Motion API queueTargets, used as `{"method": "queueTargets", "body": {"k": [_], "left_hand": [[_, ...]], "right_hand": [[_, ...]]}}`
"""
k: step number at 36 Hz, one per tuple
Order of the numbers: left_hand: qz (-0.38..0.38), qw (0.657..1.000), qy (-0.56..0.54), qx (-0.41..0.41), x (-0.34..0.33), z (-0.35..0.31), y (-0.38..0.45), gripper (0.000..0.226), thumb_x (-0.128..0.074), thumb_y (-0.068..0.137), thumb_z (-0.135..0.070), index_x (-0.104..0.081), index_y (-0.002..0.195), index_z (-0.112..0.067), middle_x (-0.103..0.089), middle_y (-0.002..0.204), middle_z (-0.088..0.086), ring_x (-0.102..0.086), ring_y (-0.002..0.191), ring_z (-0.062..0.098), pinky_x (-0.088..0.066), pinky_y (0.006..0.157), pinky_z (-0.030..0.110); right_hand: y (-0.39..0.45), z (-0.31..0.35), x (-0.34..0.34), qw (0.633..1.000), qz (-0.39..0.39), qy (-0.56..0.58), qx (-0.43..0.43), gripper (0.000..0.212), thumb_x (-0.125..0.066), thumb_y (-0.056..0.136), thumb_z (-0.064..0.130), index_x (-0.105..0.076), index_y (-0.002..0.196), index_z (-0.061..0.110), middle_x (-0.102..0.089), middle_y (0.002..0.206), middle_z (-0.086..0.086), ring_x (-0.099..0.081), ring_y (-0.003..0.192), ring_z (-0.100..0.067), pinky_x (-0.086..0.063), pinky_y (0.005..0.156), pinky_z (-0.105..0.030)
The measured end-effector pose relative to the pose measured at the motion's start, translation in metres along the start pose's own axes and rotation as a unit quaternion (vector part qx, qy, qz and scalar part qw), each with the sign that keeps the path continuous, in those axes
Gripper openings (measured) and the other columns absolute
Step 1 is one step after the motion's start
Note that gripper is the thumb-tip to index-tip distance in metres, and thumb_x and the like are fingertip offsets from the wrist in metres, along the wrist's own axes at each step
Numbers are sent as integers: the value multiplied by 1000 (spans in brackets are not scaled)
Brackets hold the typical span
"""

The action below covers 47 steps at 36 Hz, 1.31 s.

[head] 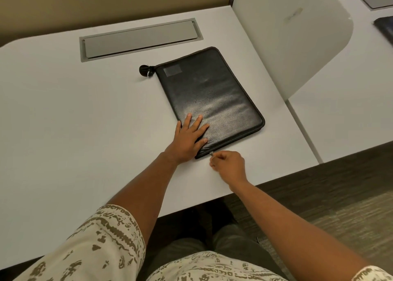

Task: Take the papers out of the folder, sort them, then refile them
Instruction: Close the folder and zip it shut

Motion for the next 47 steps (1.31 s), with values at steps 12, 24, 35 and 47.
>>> {"method": "queueTargets", "body": {"k": [12, 24, 35, 47], "left_hand": [[6, 1000, 30, 3, 1, -2, 0, 56, -33, 106, -45, -18, 158, -31, 2, 167, -4, 18, 152, 25, 12, 119, 48], [-176, 972, -141, 71, 10, 1, -16, 42, -52, 101, -21, -53, 143, -16, -40, 156, 4, -26, 147, 25, -25, 121, 43], [-225, 874, -283, 326, 38, 9, 13, 65, -53, 100, -27, -23, 156, -16, -60, 122, 9, -59, 113, 23, -45, 96, 34], [-212, 774, -401, 442, 45, 26, 52, 27, -57, 89, -31, -53, 67, -17, -52, 66, 5, -48, 67, 22, -41, 65, 35]], "right_hand": [[-5, 11, -15, 998, 60, 8, -32, 19, -75, 86, 12, -76, 104, 9, -76, 88, -7, -75, 84, -20, -62, 85, -39], [25, 38, 68, 994, 1, -88, 60, 35, -60, 97, 29, -69, 80, 0, -72, 77, -5, -70, 76, -23, -58, 75, -43], [107, 89, 121, 977, -71, -180, 92, 19, -58, 92, 21, -70, 87, 8, -71, 86, -7, -65, 85, -25, -48, 72, -34], [169, 103, 107, 970, -7, -239, 38, 30, -53, 96, 18, -65, 110, -6, -67, 111, -21, -61, 106, -39, -49, 87, -41]]}}
Point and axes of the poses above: each hand's wrist, its own y-axis towards the middle knuckle, its own x-axis out of the back of the hand, z = x × y, the point moved 1 cm from there along y, towards the middle knuckle
